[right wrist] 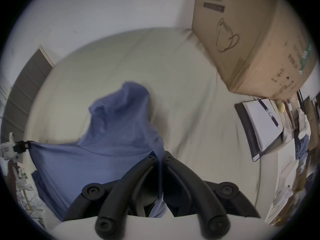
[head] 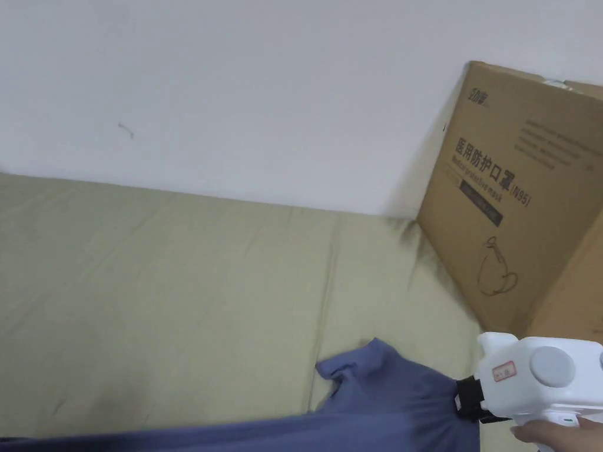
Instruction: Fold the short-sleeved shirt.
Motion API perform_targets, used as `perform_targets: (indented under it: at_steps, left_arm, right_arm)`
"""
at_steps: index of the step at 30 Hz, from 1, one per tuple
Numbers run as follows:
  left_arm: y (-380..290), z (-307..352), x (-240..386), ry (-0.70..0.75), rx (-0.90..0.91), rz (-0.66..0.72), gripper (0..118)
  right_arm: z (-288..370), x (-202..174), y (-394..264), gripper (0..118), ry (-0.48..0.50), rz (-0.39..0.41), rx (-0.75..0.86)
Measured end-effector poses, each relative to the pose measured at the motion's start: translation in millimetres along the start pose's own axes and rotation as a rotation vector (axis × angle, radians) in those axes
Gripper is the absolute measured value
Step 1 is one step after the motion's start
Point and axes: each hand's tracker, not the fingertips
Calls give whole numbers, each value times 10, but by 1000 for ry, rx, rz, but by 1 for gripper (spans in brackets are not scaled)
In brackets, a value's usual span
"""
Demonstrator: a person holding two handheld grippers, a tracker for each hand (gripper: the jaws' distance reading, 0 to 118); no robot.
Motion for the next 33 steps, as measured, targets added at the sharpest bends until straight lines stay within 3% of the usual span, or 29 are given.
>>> perform_targets:
  at_steps: [5,10,14,21,25,33]
  left_arm:
    - [72,662,162,-17,110,-27,0]
    - [164,1695,322,-39,251,-81,0]
    - [283,2631,426,-49,411,-102,0]
    - [769,3806,719,-43,610,-149,0]
    - [1195,4142,843,-50,666,-129,0]
    - [2216,4057,1022,-62,750,-49,0]
  right_arm:
    - [765,-14,-139,4,112,-94,153]
    - [1798,-27,-170,3,133,-46,328]
    - [2726,44,-80,3,175,-67,483]
    - [4066,-150,357,3,145,-11,696]
    - [4551,-324,758,3,88,38,778]
    - [4590,-550,1854,3,-15,17,876]
